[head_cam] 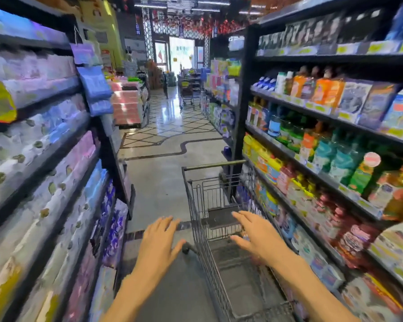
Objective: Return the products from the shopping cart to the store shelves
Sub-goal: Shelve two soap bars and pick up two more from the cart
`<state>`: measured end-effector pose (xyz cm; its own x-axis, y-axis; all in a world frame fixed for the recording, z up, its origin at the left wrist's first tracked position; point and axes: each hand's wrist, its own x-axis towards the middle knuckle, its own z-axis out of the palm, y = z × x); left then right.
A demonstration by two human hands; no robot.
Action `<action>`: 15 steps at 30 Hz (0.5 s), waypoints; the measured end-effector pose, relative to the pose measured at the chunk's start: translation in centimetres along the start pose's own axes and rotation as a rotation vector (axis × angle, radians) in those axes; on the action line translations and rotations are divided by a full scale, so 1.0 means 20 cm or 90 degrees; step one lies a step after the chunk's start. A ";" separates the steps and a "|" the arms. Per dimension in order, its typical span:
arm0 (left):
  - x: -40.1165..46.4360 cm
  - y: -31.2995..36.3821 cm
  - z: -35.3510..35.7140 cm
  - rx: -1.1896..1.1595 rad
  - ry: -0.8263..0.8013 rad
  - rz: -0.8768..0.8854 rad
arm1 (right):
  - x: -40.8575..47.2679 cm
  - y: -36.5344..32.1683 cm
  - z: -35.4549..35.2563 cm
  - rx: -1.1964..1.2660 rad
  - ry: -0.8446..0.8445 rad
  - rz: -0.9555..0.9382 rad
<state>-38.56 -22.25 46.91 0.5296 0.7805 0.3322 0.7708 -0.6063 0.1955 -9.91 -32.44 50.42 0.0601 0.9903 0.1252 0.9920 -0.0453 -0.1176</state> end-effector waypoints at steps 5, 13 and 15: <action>0.60 -0.04 0.31 -0.052 -0.042 0.080 | 0.40 0.29 0.14 0.024 0.005 0.105; 1.46 0.02 0.65 -0.082 -0.079 0.210 | 0.93 0.73 0.21 0.026 -0.006 0.233; 1.66 0.07 0.74 -0.084 -0.090 0.248 | 1.01 0.83 0.22 0.030 -0.005 0.272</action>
<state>-14.71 5.02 44.53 0.8221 0.4974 0.2771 0.4570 -0.8667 0.2002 7.26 -12.67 46.59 0.4637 0.8847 0.0482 0.8720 -0.4460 -0.2019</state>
